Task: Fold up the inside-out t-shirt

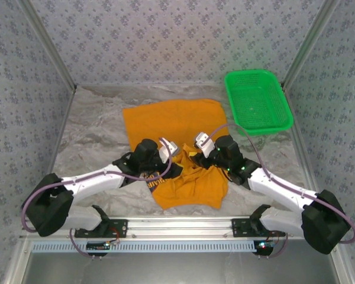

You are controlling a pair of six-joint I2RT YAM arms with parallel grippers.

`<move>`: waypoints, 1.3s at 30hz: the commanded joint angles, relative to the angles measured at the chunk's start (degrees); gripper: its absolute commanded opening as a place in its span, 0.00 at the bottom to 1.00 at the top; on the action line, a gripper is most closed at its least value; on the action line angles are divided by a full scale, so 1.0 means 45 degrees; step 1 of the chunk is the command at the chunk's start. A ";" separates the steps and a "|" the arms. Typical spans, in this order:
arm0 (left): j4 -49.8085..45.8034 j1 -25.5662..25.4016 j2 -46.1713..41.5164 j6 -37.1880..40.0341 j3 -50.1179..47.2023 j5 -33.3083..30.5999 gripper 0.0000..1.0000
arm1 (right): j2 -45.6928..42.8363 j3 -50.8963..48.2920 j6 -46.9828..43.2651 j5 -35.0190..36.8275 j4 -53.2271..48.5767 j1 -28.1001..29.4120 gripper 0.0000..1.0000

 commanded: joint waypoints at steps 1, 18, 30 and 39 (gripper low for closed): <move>0.0736 -0.0244 0.0340 -0.0192 0.0810 -0.0335 0.59 | -0.0302 -0.0104 0.0737 -0.0311 0.0351 -0.0078 0.46; 0.1636 0.0735 0.2025 0.1810 0.1695 -0.0732 0.52 | -0.0391 0.1342 0.3951 -0.0100 -0.3277 -0.1484 0.57; 0.2455 0.1127 0.3520 0.1688 0.2575 -0.0086 0.46 | -0.0867 0.0878 0.3891 -0.0489 -0.2802 -0.1517 0.58; 0.2690 0.1470 0.4022 0.1907 0.2914 0.0276 0.35 | -0.0945 0.0071 0.3124 -0.0714 -0.2518 -0.1209 0.58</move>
